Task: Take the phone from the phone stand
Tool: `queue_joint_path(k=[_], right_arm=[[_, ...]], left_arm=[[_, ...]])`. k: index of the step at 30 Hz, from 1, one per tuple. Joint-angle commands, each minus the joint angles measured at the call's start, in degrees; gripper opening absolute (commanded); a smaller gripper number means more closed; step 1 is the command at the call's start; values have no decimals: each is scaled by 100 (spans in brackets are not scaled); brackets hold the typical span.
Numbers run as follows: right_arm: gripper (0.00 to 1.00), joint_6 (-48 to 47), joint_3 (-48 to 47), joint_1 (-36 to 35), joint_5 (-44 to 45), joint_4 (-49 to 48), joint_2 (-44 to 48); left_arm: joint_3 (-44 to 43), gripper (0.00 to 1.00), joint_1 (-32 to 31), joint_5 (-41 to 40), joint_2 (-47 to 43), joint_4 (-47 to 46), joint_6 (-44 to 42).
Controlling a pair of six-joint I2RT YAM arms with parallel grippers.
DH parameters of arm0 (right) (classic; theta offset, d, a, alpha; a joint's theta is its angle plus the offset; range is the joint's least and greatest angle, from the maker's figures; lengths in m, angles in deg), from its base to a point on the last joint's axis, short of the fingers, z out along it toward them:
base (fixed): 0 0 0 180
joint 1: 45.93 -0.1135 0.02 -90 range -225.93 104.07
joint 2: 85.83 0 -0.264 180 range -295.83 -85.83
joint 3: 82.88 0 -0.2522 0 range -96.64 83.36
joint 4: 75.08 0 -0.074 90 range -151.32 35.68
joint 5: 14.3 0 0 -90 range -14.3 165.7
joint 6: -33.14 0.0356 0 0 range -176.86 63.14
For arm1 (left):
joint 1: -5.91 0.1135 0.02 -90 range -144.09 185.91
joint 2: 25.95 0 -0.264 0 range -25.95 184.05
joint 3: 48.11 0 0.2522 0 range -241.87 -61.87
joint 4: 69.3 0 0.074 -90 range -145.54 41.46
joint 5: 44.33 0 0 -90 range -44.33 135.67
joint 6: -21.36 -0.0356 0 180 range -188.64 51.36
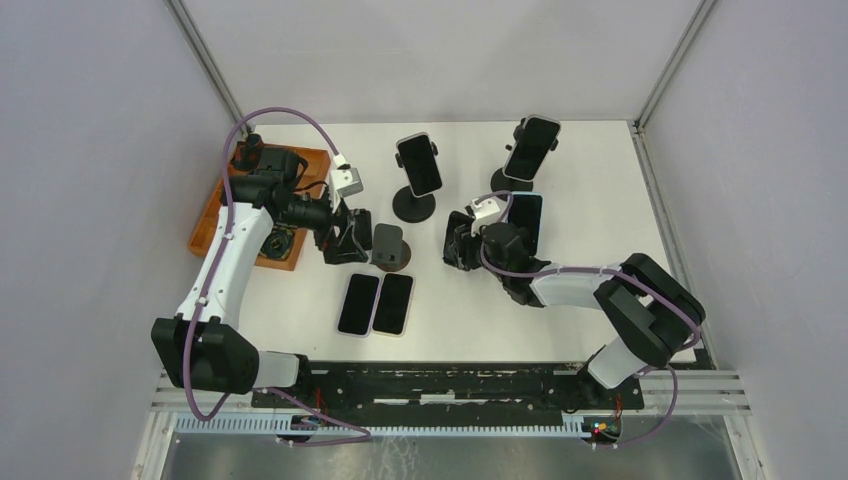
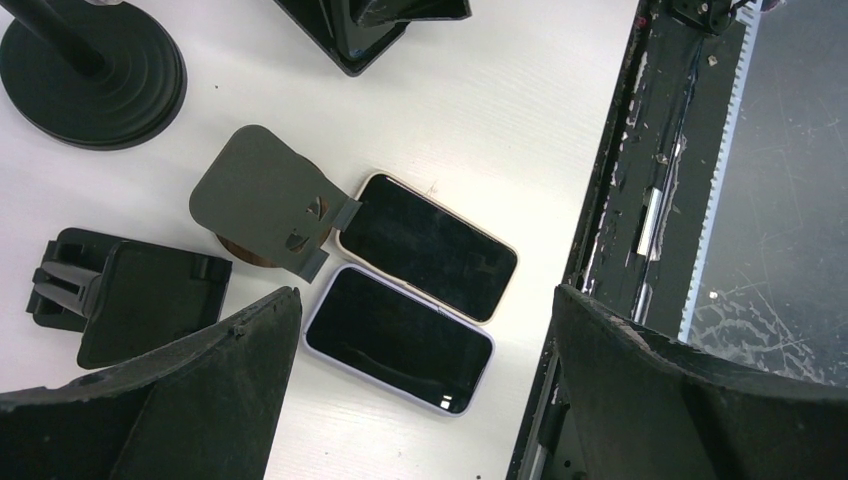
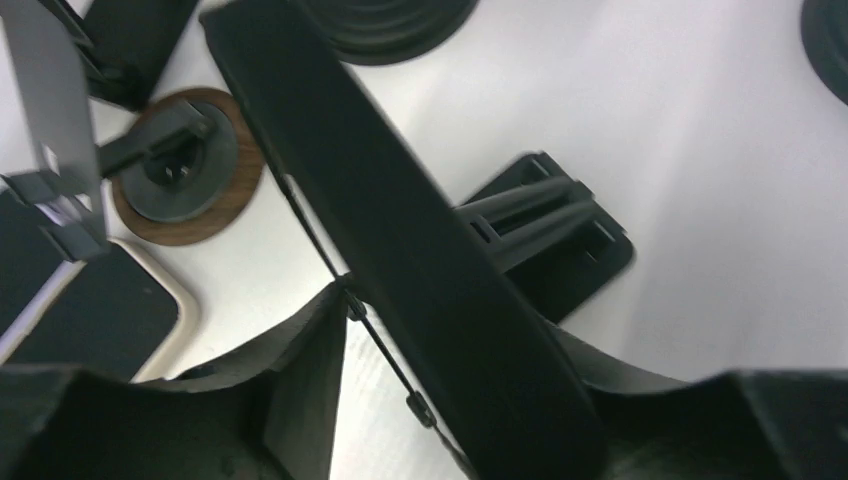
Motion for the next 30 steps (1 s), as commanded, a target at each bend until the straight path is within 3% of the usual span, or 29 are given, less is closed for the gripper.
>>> queue_joint_path(k=[1, 4, 10, 17, 20, 30], right_arm=[[44, -126, -279, 8, -46, -578, -192], [19, -126, -263, 8, -146, -601, -225], [0, -142, -264, 5, -1044, -619, 75], [0, 494, -477, 1, -3559, -768, 652], [0, 1224, -382, 8, -4552, -1502, 913], [0, 4063, -130, -4, -5554, -4735, 1067]], left_arm=[[-204, 100, 29, 181, 35, 152, -303], [-193, 100, 29, 181, 44, 230, -398], [-108, 100, 29, 201, 65, 304, -547], [-44, 100, -5, 273, 104, 365, -875], [-44, 100, -103, 321, 93, 316, -981], [3, 99, -904, -47, -373, -652, -997]])
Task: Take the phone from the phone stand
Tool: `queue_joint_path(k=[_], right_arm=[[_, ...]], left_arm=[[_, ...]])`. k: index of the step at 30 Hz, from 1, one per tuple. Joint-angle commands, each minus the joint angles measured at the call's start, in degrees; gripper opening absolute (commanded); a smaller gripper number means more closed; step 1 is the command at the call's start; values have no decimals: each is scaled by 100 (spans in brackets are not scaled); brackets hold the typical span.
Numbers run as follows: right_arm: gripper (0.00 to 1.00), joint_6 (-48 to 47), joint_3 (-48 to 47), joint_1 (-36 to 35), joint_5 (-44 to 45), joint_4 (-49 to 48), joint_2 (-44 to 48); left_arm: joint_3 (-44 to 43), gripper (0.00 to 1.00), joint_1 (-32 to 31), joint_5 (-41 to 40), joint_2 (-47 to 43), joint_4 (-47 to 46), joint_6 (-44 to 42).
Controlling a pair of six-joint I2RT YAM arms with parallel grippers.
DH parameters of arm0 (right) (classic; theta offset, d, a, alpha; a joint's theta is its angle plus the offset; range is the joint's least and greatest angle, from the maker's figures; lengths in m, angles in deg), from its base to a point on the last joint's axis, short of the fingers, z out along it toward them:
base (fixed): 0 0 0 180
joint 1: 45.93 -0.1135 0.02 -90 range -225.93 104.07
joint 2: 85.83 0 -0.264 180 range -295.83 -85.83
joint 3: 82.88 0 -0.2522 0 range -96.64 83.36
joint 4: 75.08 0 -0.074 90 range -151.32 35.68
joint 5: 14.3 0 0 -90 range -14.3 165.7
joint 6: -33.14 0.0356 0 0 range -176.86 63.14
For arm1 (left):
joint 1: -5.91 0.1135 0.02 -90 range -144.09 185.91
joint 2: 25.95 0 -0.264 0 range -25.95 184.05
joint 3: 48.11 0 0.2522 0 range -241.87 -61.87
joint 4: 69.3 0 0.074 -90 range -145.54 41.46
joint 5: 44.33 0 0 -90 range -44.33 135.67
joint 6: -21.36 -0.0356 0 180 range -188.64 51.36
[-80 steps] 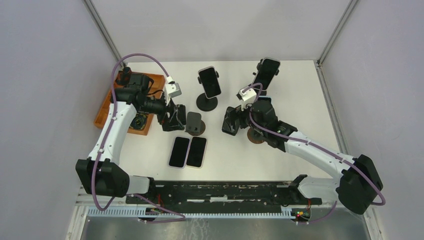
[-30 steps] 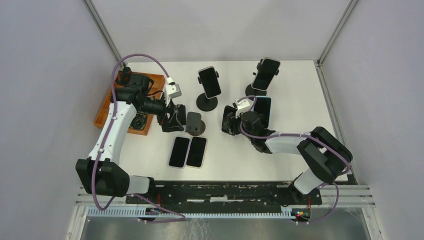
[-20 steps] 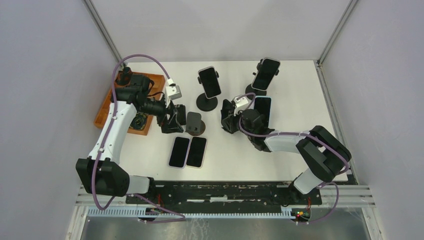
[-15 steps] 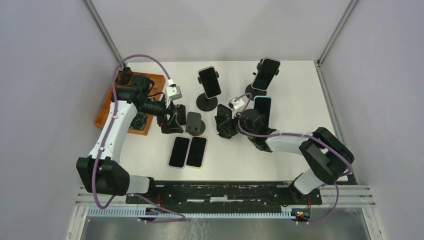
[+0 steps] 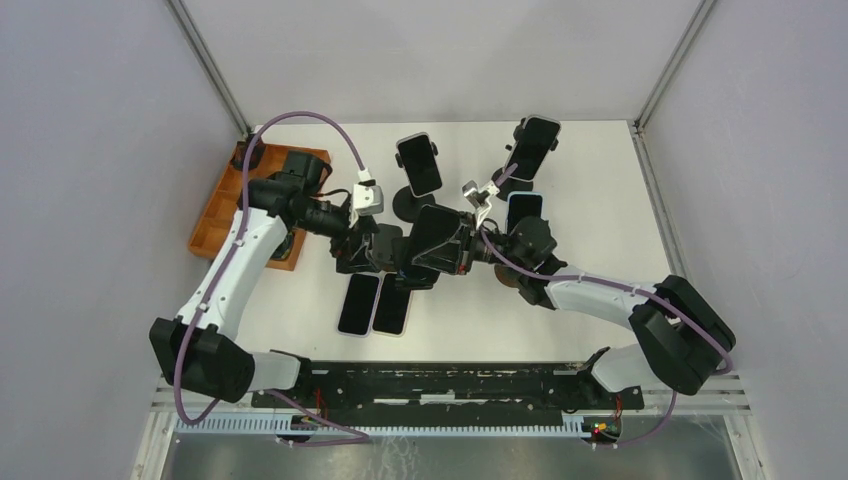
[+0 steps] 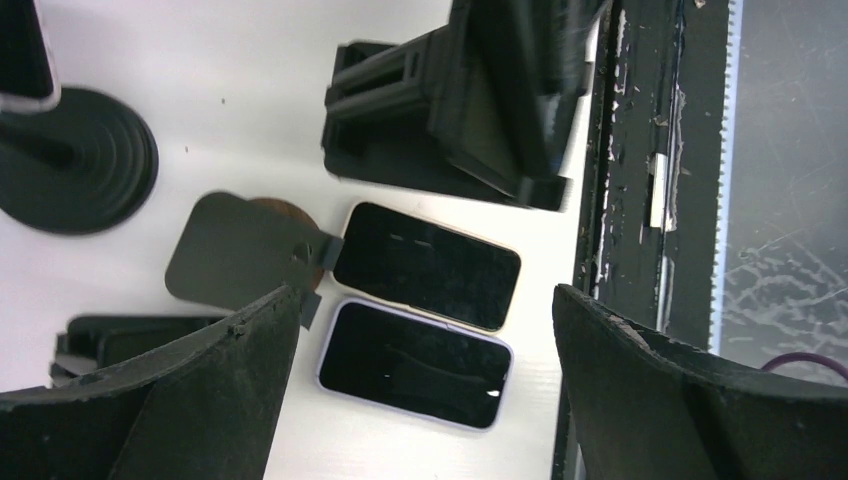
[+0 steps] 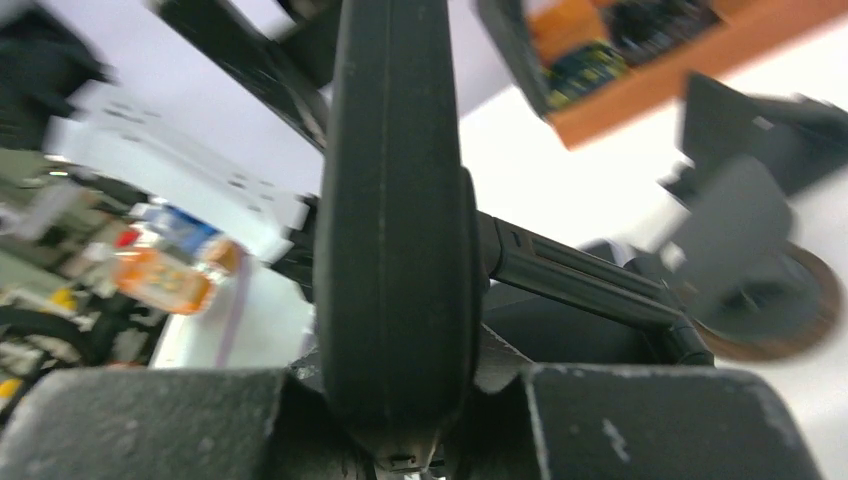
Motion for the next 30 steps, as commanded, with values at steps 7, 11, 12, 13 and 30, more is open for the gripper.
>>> queue_joint_path(k=[7, 11, 12, 13, 30], right_arm=[[0, 2307, -275, -92, -696, -3382, -236], [1, 2516, -494, -219, -642, -3652, -425], [1, 2532, -556, -253, -627, -3659, -465], [1, 2535, -593, -277, -602, -3665, -491], [5, 2892, -853, -637, 211, -4052, -880]], left_arm=[[-415, 93, -356, 28, -511, -766, -92], [-422, 90, -557, 27, -680, -870, 157], [-396, 89, -586, 29, -713, -913, 208], [-384, 88, -620, 28, -740, -935, 243], [47, 42, -779, 107, -972, -1272, 495]])
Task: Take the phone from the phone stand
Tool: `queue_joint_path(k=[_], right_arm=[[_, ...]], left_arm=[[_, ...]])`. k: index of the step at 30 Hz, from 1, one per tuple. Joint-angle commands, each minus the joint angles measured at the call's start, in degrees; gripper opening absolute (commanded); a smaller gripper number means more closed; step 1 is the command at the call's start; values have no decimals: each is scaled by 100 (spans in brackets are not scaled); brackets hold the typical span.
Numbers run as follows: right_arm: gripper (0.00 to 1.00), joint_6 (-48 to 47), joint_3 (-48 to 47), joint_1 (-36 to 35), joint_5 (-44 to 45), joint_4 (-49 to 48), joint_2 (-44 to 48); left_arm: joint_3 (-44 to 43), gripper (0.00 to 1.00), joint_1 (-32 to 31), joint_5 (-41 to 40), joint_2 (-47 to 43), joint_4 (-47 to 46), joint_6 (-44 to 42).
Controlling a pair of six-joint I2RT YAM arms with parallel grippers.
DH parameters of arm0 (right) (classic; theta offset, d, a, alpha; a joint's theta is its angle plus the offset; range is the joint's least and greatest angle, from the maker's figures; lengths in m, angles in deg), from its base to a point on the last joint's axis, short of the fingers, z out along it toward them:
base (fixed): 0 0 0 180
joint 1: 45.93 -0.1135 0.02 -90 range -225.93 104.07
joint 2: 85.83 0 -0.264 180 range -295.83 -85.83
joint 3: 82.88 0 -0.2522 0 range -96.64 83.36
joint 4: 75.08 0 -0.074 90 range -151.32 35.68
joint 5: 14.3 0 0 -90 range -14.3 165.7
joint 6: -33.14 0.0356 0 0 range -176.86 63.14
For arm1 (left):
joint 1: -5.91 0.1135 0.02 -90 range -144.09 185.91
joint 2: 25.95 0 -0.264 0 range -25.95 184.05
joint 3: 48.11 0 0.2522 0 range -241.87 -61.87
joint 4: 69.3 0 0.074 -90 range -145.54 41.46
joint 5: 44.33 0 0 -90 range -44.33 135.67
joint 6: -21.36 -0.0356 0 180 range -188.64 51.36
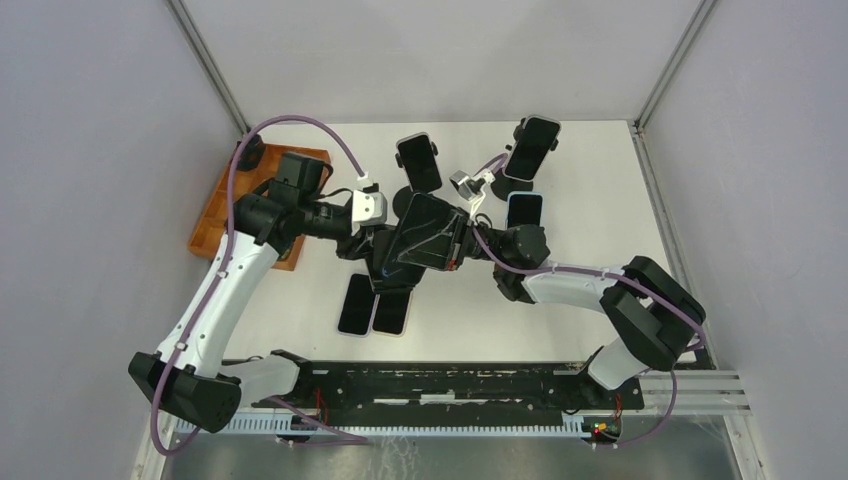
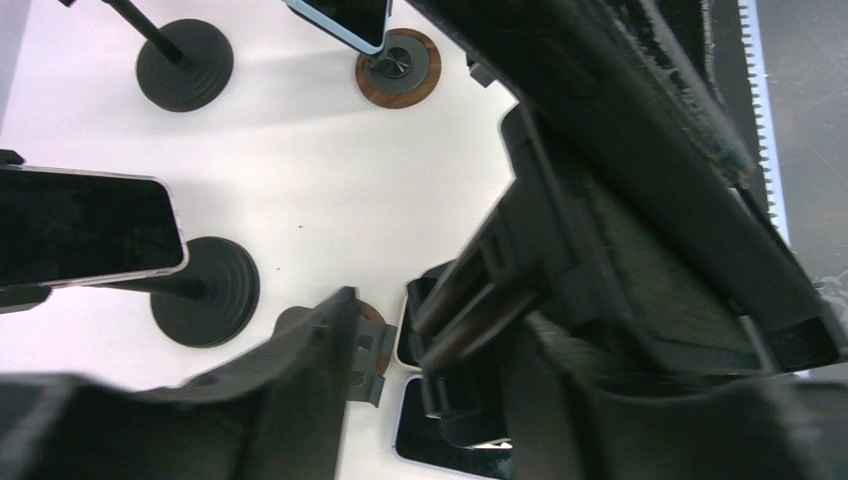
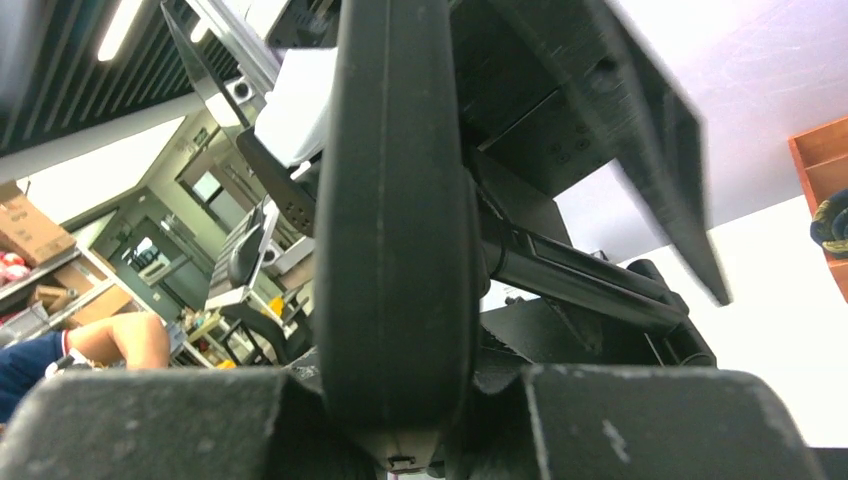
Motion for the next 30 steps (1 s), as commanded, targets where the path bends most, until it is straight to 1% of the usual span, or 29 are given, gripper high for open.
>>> queue_joint_path(k=[1, 3, 5, 9, 11, 13, 15, 19, 21, 30], right_arm=[[9, 326, -252, -112, 410, -1121, -15], [16, 367, -216, -112, 449, -1109, -26], [23, 332, -181, -111, 445, -959, -8], [37, 153, 21, -46, 534, -484, 118], [41, 1, 169, 42, 612, -68, 240], [44, -40, 304, 128, 649, 29, 336], [45, -152, 386, 198, 644, 248, 447], [48, -877, 427, 283, 650, 1380, 835], [48, -1060, 453, 322, 651, 1640, 968], [41, -1440, 676, 509, 759, 2282, 1491]], left_arm=[[172, 35, -32, 89, -162, -341, 89], [223, 21, -29, 88, -192, -375, 86], [247, 13, -34, 62, -201, -392, 31], [219, 8, -31, -139, -212, -389, -96], [252, 5, -34, -233, -260, -404, -223], [300, 3, -29, -323, -309, -414, -331], [363, 2, -34, -395, -366, -438, -423], [422, 2, -32, -475, -438, -441, -561], [432, 2, -29, -516, -448, -444, -608], [440, 2, -33, -583, -439, -447, -655]])
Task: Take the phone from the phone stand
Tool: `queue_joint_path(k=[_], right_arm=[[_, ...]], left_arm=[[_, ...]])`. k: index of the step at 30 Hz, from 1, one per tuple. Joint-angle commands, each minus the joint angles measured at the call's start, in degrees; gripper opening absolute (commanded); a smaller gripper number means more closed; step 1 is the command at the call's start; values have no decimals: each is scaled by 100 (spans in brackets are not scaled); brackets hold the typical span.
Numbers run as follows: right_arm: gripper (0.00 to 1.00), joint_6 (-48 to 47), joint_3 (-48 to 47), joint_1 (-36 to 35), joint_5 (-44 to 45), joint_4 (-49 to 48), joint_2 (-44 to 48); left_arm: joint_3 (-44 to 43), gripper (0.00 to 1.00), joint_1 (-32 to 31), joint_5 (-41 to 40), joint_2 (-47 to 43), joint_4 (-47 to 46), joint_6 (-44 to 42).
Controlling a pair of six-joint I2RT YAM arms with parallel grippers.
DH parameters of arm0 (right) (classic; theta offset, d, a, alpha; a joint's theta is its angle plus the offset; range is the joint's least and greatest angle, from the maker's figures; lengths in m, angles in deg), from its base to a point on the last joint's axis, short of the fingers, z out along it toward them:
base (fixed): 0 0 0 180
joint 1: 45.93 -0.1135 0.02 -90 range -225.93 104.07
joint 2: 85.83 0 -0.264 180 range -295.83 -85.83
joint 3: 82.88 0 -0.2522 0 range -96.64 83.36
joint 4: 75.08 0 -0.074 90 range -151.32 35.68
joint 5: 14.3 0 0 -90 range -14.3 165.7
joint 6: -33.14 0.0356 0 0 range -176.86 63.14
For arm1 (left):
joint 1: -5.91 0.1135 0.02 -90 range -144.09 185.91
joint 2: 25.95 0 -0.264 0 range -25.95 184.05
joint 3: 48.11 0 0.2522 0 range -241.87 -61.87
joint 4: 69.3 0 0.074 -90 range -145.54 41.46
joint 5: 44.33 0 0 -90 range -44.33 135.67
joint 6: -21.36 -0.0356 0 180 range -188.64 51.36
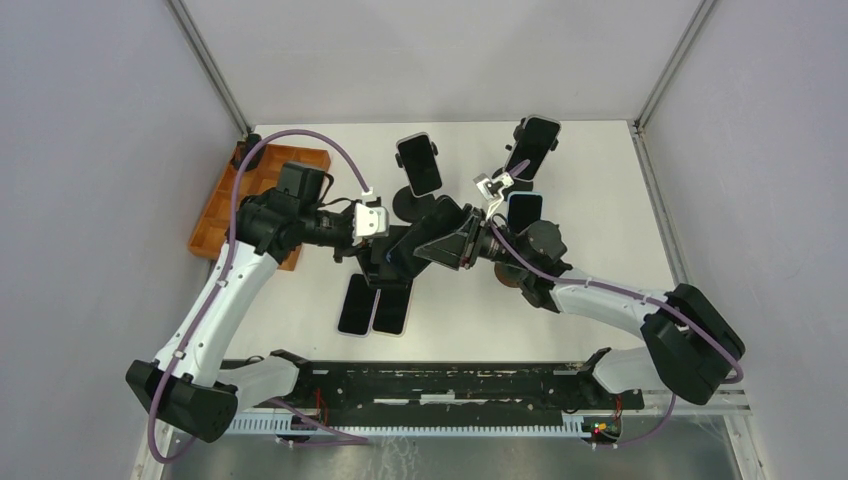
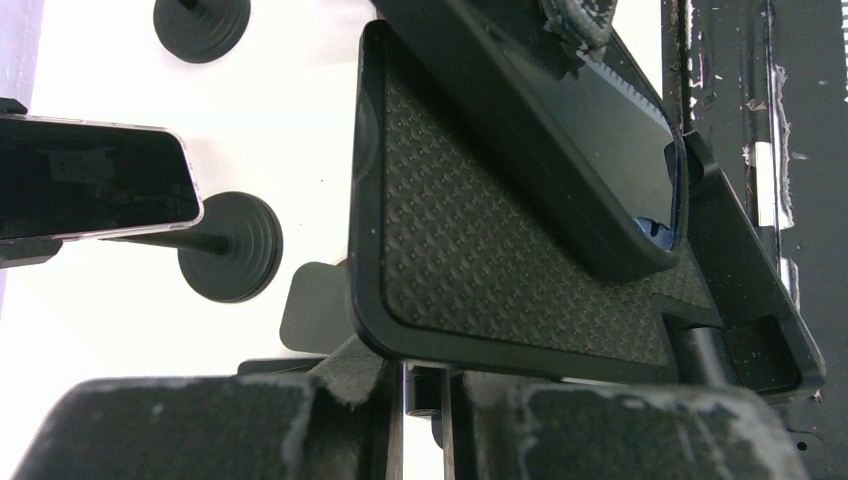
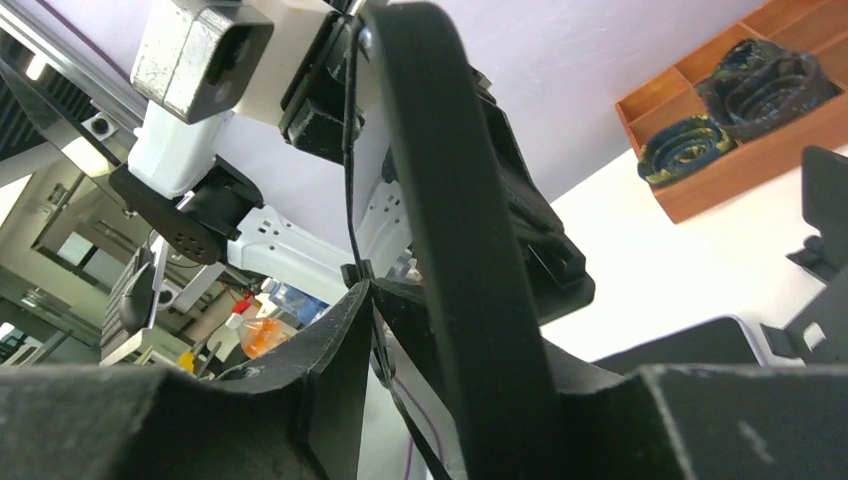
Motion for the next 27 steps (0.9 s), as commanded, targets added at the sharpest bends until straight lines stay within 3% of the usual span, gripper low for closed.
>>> queue_joint_path(k=[1, 6, 16, 21, 25, 27], right_arm=[[38, -406, 109, 108, 148, 226, 428], [21, -604, 197, 161, 347, 476, 759], [2, -609, -48, 371, 238, 609, 1048], [0, -907, -340, 690, -647, 1810, 1252], [0, -1828, -597, 753, -1080, 3979, 1404], [0, -2052, -518, 749, -1391, 4609, 1346]], left_arm=[[-22, 2, -3, 69, -139, -277, -256], [17, 2, 1, -8, -115, -281, -287], [110, 2, -3, -107, -146, -224, -454], [84, 2, -3, -204, -147, -159, -621], [22, 2, 2, -245, -130, -162, -740], [-30, 2, -3, -259, -121, -165, -783]])
